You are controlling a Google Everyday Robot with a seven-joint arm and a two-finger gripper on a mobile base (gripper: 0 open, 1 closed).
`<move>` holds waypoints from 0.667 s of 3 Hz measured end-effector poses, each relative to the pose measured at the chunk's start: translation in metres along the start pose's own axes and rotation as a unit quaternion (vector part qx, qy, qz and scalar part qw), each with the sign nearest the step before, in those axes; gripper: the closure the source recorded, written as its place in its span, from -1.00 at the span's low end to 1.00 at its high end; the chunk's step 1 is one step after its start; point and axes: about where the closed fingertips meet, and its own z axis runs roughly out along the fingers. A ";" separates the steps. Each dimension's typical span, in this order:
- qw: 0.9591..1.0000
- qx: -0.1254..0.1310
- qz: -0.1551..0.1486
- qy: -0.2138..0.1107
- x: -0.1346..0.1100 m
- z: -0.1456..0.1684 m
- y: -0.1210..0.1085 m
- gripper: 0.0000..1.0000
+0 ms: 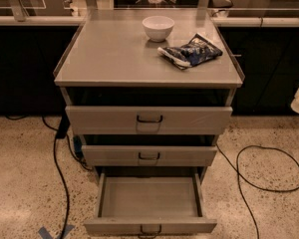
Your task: Close bottom drawer
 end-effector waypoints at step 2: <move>0.997 0.015 0.080 -0.017 0.042 0.003 -0.024 -1.00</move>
Offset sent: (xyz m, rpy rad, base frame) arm -0.0086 -0.0896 -0.0160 0.1081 -0.0274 -0.2710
